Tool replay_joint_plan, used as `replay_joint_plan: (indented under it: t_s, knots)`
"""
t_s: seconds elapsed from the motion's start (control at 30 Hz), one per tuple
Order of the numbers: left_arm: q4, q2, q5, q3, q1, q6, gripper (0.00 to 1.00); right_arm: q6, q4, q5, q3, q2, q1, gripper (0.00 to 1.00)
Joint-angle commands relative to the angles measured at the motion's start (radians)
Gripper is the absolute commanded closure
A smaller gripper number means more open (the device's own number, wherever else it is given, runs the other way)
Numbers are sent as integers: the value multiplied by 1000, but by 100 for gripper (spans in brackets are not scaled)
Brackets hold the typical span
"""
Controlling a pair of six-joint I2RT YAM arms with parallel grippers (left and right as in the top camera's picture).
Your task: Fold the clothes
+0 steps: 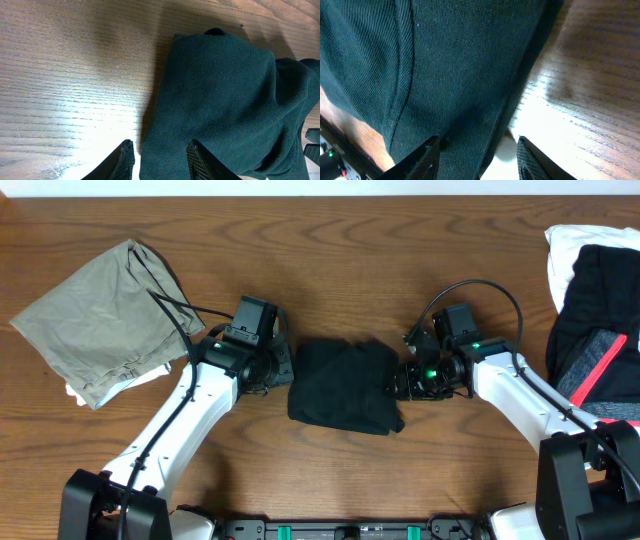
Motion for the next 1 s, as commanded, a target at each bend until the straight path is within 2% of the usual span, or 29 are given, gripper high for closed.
replay_joint_plan:
  t_s: [0.0, 0.2, 0.43, 0.67, 0.83, 0.97]
  knots:
    - [-4, 9, -13, -10, 2, 10, 62, 25, 6, 8, -6, 12, 11, 52]
    - [-4, 9, -13, -10, 2, 10, 62, 42, 40, -41, -6, 87, 11, 52]
    - [-4, 9, -13, -10, 2, 10, 62, 42, 98, -127, -6, 124, 11, 58]
    - [-4, 9, -13, -10, 2, 10, 62, 23, 119, -180, -6, 124, 11, 70]
    - [-4, 9, -13, -10, 2, 10, 63, 18, 128, -181, -6, 124, 8, 72]
    - [-4, 9, -13, -10, 2, 10, 62, 15, 128, -180, -6, 124, 8, 81]
